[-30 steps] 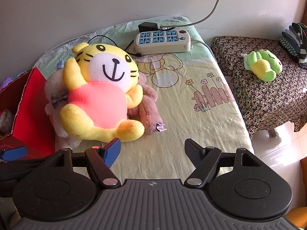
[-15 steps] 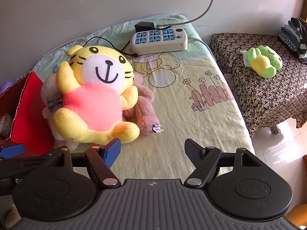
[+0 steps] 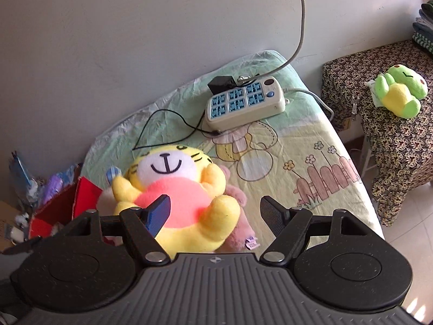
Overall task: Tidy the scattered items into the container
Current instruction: 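Move the right gripper to the yellow tiger plush and close on it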
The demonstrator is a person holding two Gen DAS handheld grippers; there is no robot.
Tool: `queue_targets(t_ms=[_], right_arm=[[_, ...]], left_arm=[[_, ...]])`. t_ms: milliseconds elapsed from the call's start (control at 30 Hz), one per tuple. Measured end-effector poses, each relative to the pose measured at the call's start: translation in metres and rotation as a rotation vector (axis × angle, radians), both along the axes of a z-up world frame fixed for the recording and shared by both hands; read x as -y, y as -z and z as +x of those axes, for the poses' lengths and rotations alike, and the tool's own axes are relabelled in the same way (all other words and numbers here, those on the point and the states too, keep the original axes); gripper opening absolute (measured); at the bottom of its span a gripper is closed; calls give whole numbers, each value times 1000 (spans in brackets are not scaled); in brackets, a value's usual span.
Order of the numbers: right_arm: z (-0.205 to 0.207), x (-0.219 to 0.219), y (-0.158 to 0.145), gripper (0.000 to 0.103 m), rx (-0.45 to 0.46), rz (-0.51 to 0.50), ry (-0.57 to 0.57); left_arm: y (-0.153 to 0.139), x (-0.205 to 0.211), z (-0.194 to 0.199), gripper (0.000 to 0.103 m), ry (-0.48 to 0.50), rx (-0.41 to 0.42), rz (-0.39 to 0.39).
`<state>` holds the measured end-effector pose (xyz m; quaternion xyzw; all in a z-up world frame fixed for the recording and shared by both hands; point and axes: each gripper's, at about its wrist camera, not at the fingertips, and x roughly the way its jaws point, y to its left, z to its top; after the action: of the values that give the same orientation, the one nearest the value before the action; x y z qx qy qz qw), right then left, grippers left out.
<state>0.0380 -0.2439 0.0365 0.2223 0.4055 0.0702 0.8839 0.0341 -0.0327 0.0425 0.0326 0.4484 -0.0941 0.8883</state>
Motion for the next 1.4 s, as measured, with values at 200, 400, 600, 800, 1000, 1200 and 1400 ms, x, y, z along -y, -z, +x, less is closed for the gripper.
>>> queue_targets(t_ms=[200, 400, 600, 800, 1000, 1200, 1400], right_arm=[[28, 22, 21, 76, -43, 62, 12], [43, 41, 22, 82, 3, 182, -63], [58, 18, 44, 82, -8, 104, -236], [71, 13, 64, 82, -23, 218, -290], [75, 4, 75, 83, -17, 264, -326], [74, 9, 85, 69, -13, 335, -326], [59, 21, 80, 35, -3, 390, -319]], left_arm=[[19, 15, 2, 102, 57, -65, -25], [20, 14, -20, 102, 161, -69, -78], [24, 17, -1, 102, 149, -92, -86], [22, 26, 15, 102, 175, -79, -116], [39, 31, 32, 85, 179, -150, -146], [46, 29, 42, 71, 176, -174, -162], [35, 36, 31, 64, 211, -105, -116]])
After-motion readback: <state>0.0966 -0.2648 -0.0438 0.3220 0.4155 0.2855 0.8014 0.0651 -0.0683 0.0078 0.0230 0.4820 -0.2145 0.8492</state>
